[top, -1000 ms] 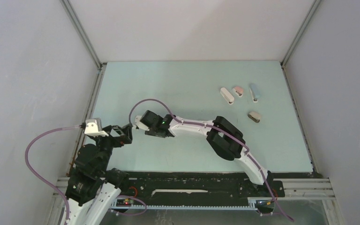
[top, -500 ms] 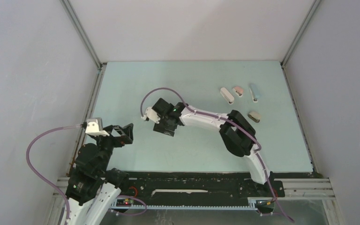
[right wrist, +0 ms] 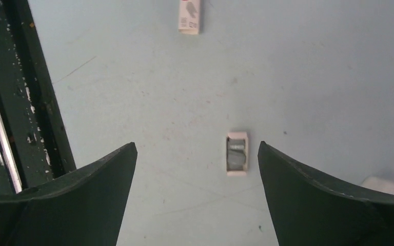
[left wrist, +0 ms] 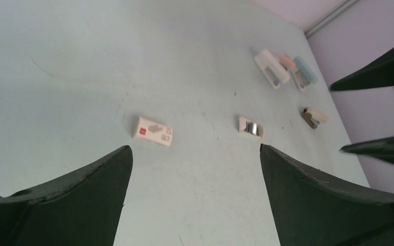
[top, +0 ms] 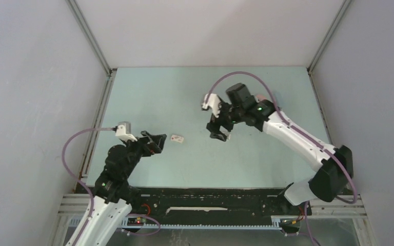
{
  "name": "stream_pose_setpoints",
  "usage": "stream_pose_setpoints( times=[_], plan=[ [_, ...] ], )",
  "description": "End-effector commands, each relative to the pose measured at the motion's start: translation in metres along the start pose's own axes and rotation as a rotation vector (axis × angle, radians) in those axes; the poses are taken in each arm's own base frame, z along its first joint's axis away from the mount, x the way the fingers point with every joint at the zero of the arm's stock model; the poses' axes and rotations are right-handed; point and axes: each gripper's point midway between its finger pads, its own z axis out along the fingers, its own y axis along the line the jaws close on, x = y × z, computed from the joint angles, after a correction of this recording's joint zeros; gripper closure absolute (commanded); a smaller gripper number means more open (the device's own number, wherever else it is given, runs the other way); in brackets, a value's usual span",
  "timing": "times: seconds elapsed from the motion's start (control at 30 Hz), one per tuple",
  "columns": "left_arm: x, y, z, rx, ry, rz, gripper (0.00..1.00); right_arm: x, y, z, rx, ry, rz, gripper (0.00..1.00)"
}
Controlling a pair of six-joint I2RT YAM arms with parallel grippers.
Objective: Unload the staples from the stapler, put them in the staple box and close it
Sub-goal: Adjust the shell at the center of the board.
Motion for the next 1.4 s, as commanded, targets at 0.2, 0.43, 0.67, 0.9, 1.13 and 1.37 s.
stream_pose_setpoints(
  times=[0.2, 0.43, 0.67, 0.9, 1.13, 1.37],
  plan=[
    [0.041, 0.007, 0.051, 0.039, 0.028, -0.202, 0.01, 0.024, -0.014, -0.054, -0.243, -0.289, 0.213, 0.0],
    [0.06, 0.041, 0.064, -0.048, 0.055, -0.233, 0.04, 0.03, -0.021, -0.061, -0.227, -0.306, 0.242, 0.0],
    [0.071, 0.052, 0.07, -0.006, 0.066, -0.312, 0.08, 0.035, -0.023, -0.054, -0.238, -0.287, 0.267, 0.01],
    [0.076, 0.053, 0.076, 0.028, 0.097, -0.328, 0.09, 0.038, -0.022, -0.049, -0.248, -0.276, 0.275, 0.01],
    [0.082, 0.058, 0.076, 0.028, 0.112, -0.332, 0.08, 0.04, -0.022, -0.048, -0.254, -0.273, 0.28, 0.01],
    [0.09, 0.064, 0.077, 0.012, 0.131, -0.321, 0.08, 0.04, -0.022, -0.046, -0.257, -0.27, 0.282, 0.02]
  ],
)
